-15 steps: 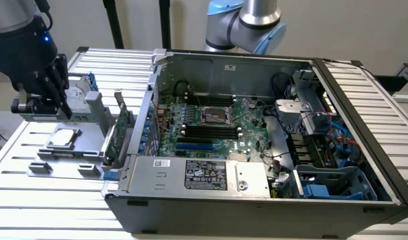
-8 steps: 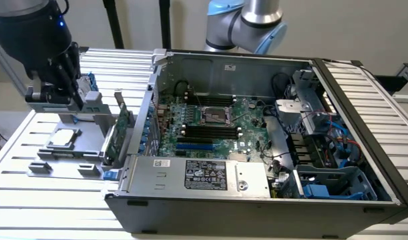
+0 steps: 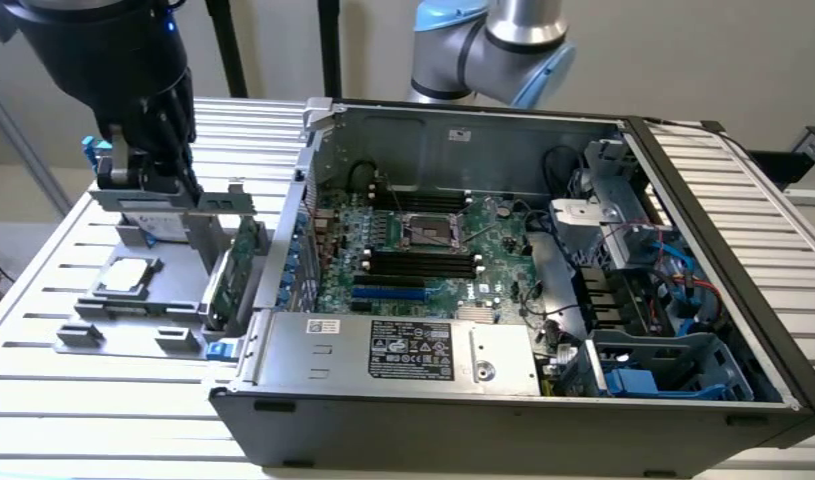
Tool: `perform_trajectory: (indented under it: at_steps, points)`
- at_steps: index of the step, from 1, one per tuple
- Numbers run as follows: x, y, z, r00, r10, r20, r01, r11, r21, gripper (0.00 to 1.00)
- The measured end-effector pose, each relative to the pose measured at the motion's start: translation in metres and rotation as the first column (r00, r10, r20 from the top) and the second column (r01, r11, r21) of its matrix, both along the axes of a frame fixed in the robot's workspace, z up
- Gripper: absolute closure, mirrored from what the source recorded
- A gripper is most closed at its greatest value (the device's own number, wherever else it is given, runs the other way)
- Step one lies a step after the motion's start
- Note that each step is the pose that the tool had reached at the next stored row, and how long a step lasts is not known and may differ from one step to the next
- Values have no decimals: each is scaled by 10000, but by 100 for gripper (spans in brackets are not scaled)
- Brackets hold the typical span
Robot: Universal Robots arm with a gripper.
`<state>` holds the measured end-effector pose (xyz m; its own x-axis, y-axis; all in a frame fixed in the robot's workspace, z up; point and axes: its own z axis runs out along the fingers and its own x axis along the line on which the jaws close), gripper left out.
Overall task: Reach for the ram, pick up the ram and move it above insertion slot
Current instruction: 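Pick up the ram and move it above insertion slot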
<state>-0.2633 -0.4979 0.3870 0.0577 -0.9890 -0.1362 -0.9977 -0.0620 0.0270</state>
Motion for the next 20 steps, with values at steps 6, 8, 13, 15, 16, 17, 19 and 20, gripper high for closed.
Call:
perform_trajectory:
  at_steps: [6, 8, 13, 15, 16, 17, 19, 20]
  points:
    - [259, 0, 26, 10000, 24, 0, -24, 9999, 123, 87]
    - [348, 0, 30, 10000, 31, 0, -31, 9999, 152, 87]
    - [576, 0, 33, 10000, 38, -2, -38, 9998, 219, 87]
    - [665, 0, 33, 10000, 39, -2, -39, 9997, 259, 87]
    - [711, 0, 33, 10000, 38, 0, -38, 9996, 286, 87]
    - [756, 0, 33, 10000, 39, -1, -39, 9995, 309, 87]
    - [847, 0, 33, 10000, 39, -1, -39, 9994, 355, 87]
    - [894, 0, 33, 10000, 39, 0, -39, 9993, 379, 87]
